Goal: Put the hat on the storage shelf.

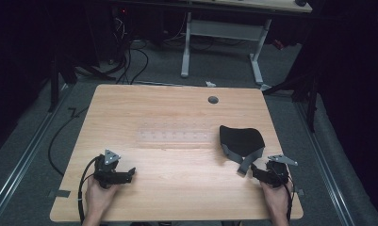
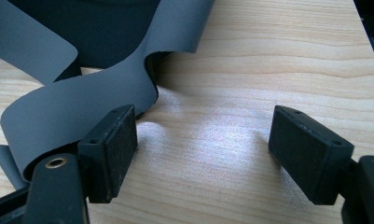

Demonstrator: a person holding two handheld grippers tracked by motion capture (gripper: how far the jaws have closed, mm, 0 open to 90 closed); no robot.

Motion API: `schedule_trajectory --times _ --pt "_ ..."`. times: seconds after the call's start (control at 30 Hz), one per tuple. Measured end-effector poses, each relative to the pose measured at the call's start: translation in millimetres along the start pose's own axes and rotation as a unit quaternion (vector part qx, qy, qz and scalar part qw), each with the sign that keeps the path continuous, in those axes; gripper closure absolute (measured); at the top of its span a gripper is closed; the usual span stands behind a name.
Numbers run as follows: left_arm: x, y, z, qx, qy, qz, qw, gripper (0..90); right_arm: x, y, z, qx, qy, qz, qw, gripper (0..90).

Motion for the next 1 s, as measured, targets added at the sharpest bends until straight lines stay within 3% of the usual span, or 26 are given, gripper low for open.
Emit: schedule_trajectory --times 0.17,0.23,0.43,0.53,0.67,0.73,0.93,1.0 --pt "-0.3 0.1 -0.1 0.000 0.001 -0.001 1.0000 7.6 -0.3 -0.4 0.5 0.001 0.001 0.000 1.0000 24.1" --pt "-0.2 0.1 -0.2 0.000 0.001 -0.001 1.0000 7.6 -0.7 -1.8 3.5 0.008 -0.002 -0.001 1.0000 38.5" --pt "-0.2 0.2 -0.2 0.001 0.001 -0.001 1.0000 7.6 1.0 -5.2 7.5 0.012 -0.005 -0.003 0.9999 44.4" --pt "-0.3 0.2 0.0 -0.001 0.001 -0.001 1.0000 7.7 3.6 -8.1 10.9 0.011 -0.001 -0.022 0.9997 45.6" --pt "-0.4 0.5 -0.3 0.002 0.002 -0.001 1.0000 8.4 7.0 -10.9 15.3 0.010 0.023 -0.048 0.9985 48.3" --pt "-0.3 0.6 -0.3 0.002 0.002 -0.001 1.0000 8.6 9.2 -13.4 25.2 0.024 0.034 -0.060 0.9973 50.3" --pt "-0.1 0.5 -0.3 0.003 0.002 -0.001 1.0000 8.9 12.7 -19.3 39.0 0.035 0.034 -0.058 0.9971 48.8" --pt "-0.1 0.6 -0.3 0.003 0.002 -0.001 1.0000 9.0 14.5 -20.7 44.6 0.047 0.032 -0.070 0.9959 46.2"
Point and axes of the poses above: each handheld gripper's, and its own axes: z roughly backward along the jaws, y roughly out of its top, x roughly to its right, the point moved 3 cm from there along -z, roughly forward along the jaws, and after that the axes turned 11 degrees about -y, right-handed, at the moved point
